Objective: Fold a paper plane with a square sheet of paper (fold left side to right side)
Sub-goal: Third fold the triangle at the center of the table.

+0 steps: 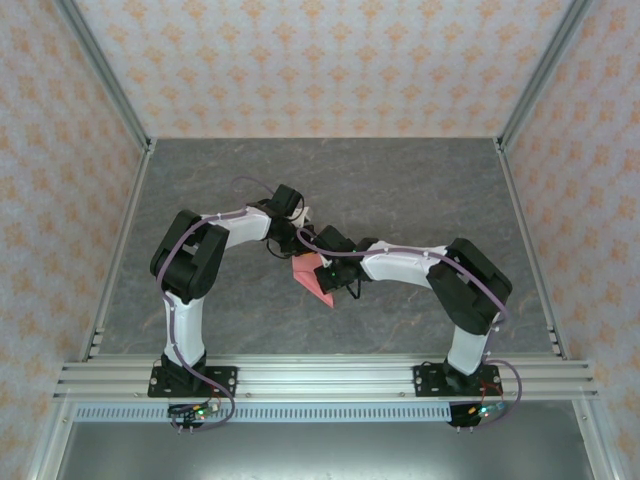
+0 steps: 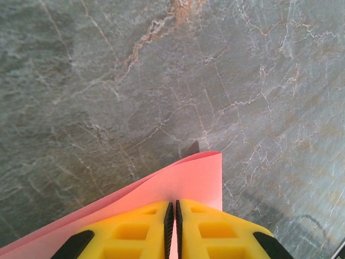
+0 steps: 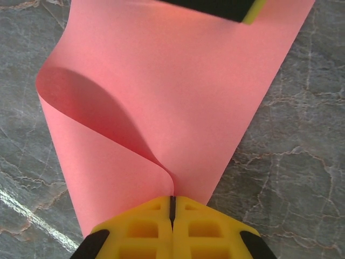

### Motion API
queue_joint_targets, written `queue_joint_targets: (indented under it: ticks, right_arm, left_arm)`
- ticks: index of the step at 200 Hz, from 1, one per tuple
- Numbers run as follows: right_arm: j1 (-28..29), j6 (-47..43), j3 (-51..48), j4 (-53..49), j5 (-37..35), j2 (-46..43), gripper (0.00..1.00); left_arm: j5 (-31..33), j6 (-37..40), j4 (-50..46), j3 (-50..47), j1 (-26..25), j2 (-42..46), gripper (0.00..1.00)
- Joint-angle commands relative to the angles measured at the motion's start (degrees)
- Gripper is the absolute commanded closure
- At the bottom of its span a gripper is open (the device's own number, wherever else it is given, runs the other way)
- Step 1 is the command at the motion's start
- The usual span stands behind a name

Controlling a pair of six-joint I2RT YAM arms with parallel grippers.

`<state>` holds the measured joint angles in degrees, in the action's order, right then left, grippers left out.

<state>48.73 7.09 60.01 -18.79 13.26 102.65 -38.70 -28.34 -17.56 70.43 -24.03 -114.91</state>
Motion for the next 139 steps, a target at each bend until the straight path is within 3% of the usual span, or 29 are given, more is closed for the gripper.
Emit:
queue_joint_targets:
  ticks: [1,107,139]
  right_arm:
    - [-0.1,0.2,0.3,-1.0,-2.2,0.0,1.0]
    - [0.1,-0.5,0.4,-2.9,1.0,3.6,1.0]
    - [1.0,-0.9,0.6,-4.2,0.7,5.0,1.0]
  left_arm:
    - [2.1,1.4,-2.7,-1.0,-1.3,-1.6,0.85]
    - [1.5,1.6,-3.0,-0.5,-1.2,-1.4,0.85]
    - [1.3,1.8,-3.5,0.3,-1.3,-0.7,0.81]
